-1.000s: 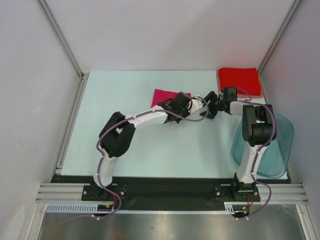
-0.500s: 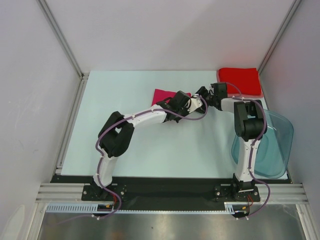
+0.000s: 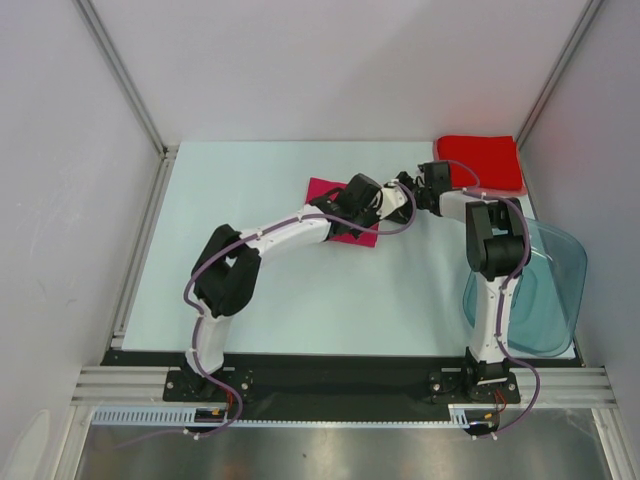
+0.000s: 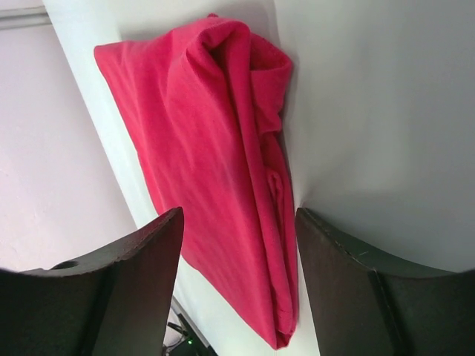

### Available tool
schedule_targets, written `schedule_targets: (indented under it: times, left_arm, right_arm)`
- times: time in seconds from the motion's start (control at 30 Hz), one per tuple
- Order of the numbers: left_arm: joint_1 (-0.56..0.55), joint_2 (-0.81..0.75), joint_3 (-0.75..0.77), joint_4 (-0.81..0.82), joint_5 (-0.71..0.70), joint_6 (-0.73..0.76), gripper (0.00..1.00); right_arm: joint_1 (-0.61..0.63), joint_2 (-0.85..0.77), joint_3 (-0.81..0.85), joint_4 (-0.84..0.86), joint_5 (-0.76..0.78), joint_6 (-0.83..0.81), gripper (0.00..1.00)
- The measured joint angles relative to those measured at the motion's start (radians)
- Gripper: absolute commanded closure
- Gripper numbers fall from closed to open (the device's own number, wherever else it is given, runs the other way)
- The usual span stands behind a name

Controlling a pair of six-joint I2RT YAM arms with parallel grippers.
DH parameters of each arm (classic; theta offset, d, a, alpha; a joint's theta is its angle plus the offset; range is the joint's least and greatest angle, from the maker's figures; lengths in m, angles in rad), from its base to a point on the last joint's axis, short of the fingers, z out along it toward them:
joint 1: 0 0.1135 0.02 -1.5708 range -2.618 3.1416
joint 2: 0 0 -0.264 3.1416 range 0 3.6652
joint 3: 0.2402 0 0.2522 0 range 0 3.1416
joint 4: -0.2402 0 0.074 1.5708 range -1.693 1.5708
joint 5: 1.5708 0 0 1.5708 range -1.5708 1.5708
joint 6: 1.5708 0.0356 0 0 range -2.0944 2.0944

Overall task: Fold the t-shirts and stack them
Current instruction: Neatly place the folded tshirt to the corner

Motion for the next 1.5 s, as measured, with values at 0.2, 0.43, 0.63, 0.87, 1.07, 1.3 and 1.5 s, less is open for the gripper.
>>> schedule_targets:
  times: [0.2,0.43,0.63,0.87,1.07,1.3,1.5]
  left_arm:
    - [-0.041,0.006,-0.02,0.013,-0.01,-0.006,0.59]
    - [-0.105,0.064,-0.03,0.015,-0.031,0.012,0.47]
    - [-0.13,0.078,-0.06,0.019,-0.097,0.047,0.45]
    - [-0.135,0.217,0.074,0.007,-0.214,0.08,0.51]
    - [-0.134,0.286,0.169,-0.024,-0.267,0.091,0.83]
    - [-0.134,0.298,0.18,-0.036,-0.283,0.105,1.0]
    - [-0.124,0.28,0.17,-0.037,-0.253,0.094,1.0]
  right_arm:
    - [-0.053,-0.042,-0.032,-0.061,0.001,-0.039,0.32]
    - [-0.194,-0.143,-0.136,-0.095,-0.013,-0.062,0.32]
    - [-0.236,-0.255,-0.214,-0.089,-0.043,-0.077,0.33]
    - [-0.253,-0.333,-0.285,-0.086,-0.072,-0.087,0.33]
    - [-0.265,-0.359,-0.303,-0.087,-0.089,-0.097,0.34]
    - [-0.262,-0.375,-0.308,-0.086,-0.099,-0.103,0.33]
    - [-0.245,-0.338,-0.313,-0.007,-0.123,-0.055,0.3]
